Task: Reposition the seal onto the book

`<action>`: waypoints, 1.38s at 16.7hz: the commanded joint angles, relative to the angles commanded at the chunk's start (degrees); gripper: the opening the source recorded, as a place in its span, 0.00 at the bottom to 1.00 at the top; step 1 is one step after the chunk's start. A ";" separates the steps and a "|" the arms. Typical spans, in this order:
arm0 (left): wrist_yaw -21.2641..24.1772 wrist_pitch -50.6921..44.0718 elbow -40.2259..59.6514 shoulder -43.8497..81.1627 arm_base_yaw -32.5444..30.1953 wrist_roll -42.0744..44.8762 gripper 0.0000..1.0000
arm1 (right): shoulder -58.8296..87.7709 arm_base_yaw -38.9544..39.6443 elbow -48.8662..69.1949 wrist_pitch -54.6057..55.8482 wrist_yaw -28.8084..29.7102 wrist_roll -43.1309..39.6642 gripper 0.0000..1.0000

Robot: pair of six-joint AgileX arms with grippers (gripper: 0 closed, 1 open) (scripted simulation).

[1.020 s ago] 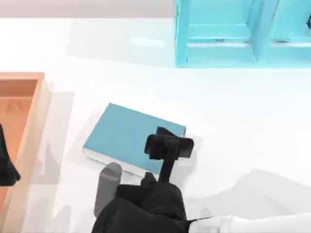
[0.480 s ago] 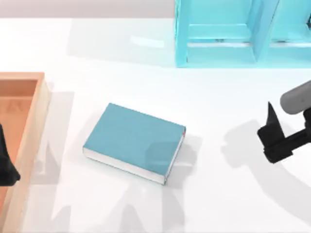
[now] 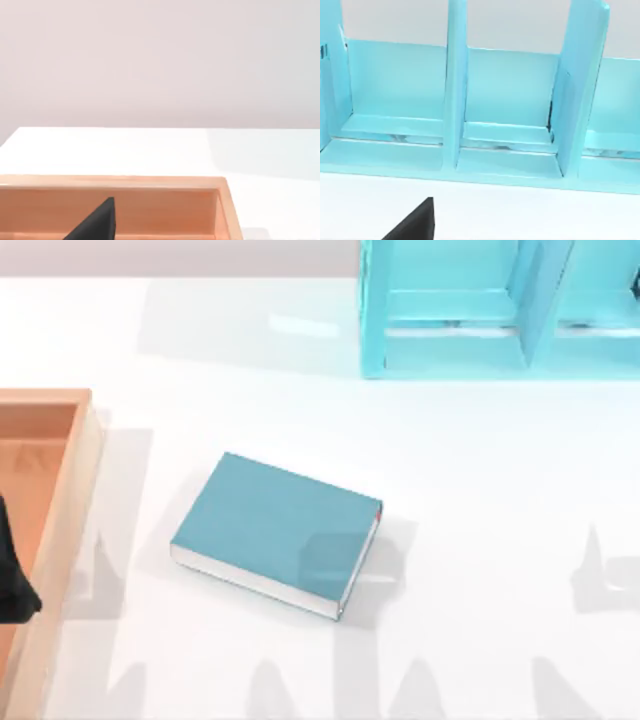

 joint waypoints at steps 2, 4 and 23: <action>0.00 0.00 0.00 0.00 0.00 0.00 1.00 | -5.04 -4.78 -3.36 0.15 -4.08 1.96 1.00; 0.00 0.00 0.00 0.00 0.00 0.00 1.00 | -7.63 -7.28 -5.16 0.30 -6.33 3.03 1.00; 0.04 -35.41 42.60 51.47 7.88 7.75 1.00 | -8.02 -7.66 -5.42 0.32 -6.67 3.19 1.00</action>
